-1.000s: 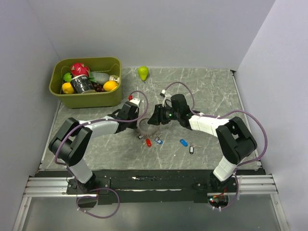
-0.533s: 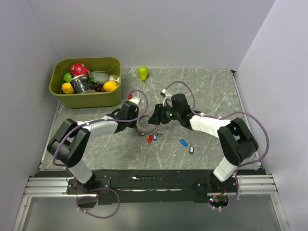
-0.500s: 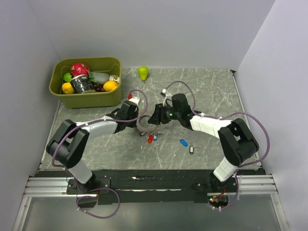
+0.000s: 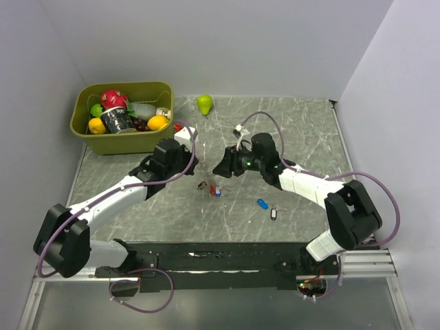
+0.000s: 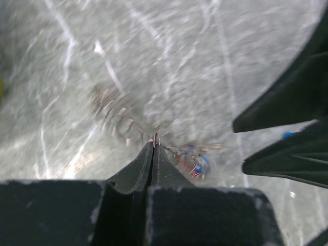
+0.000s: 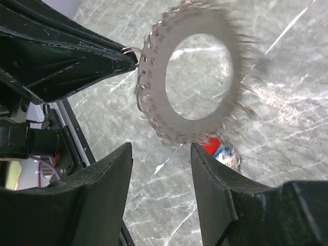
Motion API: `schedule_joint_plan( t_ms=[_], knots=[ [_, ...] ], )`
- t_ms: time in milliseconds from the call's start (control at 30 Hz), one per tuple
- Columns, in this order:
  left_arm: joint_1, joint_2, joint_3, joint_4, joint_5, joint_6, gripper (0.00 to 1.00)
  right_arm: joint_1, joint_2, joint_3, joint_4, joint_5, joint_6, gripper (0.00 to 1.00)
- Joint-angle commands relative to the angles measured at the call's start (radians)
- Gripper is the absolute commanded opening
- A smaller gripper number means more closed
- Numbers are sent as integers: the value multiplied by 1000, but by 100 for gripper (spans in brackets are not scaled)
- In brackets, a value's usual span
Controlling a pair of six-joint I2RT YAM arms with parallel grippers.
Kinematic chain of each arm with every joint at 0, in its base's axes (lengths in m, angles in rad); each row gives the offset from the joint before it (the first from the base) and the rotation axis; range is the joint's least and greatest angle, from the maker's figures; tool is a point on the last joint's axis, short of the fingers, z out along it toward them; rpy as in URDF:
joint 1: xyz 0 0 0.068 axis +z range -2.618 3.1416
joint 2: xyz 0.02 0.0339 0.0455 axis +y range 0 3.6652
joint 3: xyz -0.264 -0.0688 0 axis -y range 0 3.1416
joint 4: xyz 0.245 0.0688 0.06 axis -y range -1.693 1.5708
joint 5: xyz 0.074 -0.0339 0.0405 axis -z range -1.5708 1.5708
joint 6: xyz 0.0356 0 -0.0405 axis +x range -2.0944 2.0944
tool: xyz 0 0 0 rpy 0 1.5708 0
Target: Put the keys on the keyring
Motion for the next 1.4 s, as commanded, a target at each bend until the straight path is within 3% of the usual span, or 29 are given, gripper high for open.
schedule_joint_plan(
  t_ms=[0, 467, 800, 1067, 1233, 1367],
  knots=[
    [-4, -53, 1, 86, 150, 49, 1, -5, -84, -11, 66, -23, -48, 57],
    [-3, -201, -123, 281, 481, 201, 1, -12, -265, -77, 136, -79, -122, 59],
    [-4, -216, -103, 299, 720, 209, 1, -83, -373, -157, 374, -362, -111, 58],
    [-4, -238, -88, 338, 776, 185, 1, -77, -354, -134, 425, -520, -88, 57],
    [-4, -241, -82, 351, 813, 169, 1, -48, -343, -111, 327, -505, -161, 57],
    [-4, -238, -63, 335, 834, 169, 1, -38, -347, -100, 294, -479, -188, 63]
  ],
)
